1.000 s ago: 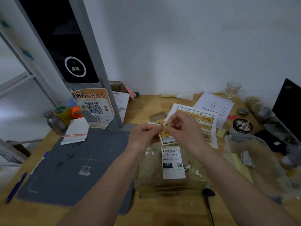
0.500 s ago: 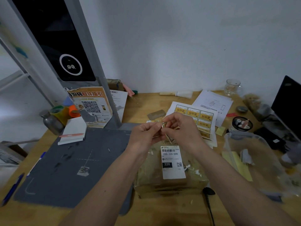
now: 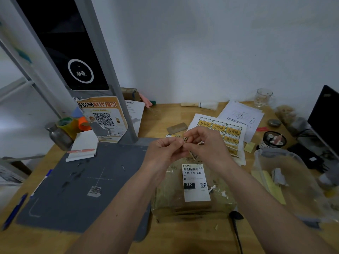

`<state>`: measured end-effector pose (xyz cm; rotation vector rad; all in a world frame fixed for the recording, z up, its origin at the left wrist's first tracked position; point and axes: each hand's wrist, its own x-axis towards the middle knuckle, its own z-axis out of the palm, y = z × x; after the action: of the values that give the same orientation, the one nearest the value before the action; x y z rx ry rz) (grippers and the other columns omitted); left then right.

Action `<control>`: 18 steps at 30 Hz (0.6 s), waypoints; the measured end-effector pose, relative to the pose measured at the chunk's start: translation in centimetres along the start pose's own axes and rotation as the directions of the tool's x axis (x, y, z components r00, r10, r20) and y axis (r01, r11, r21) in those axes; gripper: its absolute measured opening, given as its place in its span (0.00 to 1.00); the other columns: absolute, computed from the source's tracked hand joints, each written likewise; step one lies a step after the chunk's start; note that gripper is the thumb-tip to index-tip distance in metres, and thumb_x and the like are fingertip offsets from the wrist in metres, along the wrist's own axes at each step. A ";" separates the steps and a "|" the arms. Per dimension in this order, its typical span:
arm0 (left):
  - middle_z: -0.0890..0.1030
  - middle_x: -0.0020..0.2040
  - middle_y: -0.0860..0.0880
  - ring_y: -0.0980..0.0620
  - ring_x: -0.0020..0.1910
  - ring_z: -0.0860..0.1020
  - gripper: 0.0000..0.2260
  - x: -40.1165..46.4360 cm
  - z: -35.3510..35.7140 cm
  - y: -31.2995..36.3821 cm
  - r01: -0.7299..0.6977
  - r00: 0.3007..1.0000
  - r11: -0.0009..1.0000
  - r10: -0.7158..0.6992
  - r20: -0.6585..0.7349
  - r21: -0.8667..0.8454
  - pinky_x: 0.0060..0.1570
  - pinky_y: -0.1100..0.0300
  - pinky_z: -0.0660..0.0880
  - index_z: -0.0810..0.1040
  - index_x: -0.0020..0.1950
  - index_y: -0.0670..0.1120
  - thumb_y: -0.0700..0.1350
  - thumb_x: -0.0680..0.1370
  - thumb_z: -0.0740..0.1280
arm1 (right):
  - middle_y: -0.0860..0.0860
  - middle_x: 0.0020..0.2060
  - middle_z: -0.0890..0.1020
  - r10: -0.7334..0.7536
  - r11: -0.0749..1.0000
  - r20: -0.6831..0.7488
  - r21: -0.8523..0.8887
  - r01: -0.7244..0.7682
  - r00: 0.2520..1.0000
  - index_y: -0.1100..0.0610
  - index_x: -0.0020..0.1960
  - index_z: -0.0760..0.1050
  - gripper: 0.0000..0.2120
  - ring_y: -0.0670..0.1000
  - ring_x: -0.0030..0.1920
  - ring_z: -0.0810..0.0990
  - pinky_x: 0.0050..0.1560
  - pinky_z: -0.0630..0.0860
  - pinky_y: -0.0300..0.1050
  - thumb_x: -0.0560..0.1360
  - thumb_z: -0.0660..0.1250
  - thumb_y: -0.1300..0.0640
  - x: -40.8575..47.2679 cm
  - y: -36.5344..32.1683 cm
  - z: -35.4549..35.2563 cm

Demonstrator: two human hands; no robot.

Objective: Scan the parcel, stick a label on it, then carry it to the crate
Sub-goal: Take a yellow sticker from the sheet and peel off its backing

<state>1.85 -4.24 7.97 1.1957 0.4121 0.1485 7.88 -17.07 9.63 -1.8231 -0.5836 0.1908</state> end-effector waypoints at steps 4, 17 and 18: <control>0.84 0.40 0.40 0.46 0.42 0.83 0.05 -0.1 0.1 0.0 0.006 1.000 1.000 -0.006 0.003 0.003 0.50 0.53 0.81 0.83 0.42 0.38 0.39 0.75 0.69 | 0.52 0.35 0.81 0.012 1.000 -0.001 0.020 -0.012 1.000 0.55 0.46 0.78 0.11 0.46 0.35 0.77 0.37 0.76 0.35 0.67 0.73 0.67 0.0 0.1 0.0; 0.84 0.39 0.43 0.49 0.39 0.84 0.06 -1.2 1.7 -0.5 -0.172 0.973 0.971 0.194 -0.128 0.167 0.41 0.64 0.79 0.82 0.44 0.39 0.38 0.77 0.66 | 0.50 0.27 0.79 0.193 0.974 -0.037 0.130 -0.186 0.981 0.59 0.36 0.80 0.08 0.46 0.27 0.75 0.30 0.73 0.38 0.73 0.66 0.64 -0.4 0.0 0.1; 0.85 0.40 0.43 0.49 0.40 0.84 0.06 -1.3 1.8 -0.5 -0.193 0.965 0.960 0.223 -0.136 0.202 0.41 0.64 0.79 0.83 0.44 0.40 0.38 0.77 0.67 | 0.52 0.27 0.79 0.219 0.961 -0.027 0.178 -0.211 0.975 0.60 0.37 0.80 0.08 0.46 0.28 0.75 0.30 0.73 0.38 0.73 0.66 0.64 -0.4 -0.1 0.0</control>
<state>1.28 -6.42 8.32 1.4181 0.4450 0.3962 7.49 -17.22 9.62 -1.7130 -0.3237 0.3355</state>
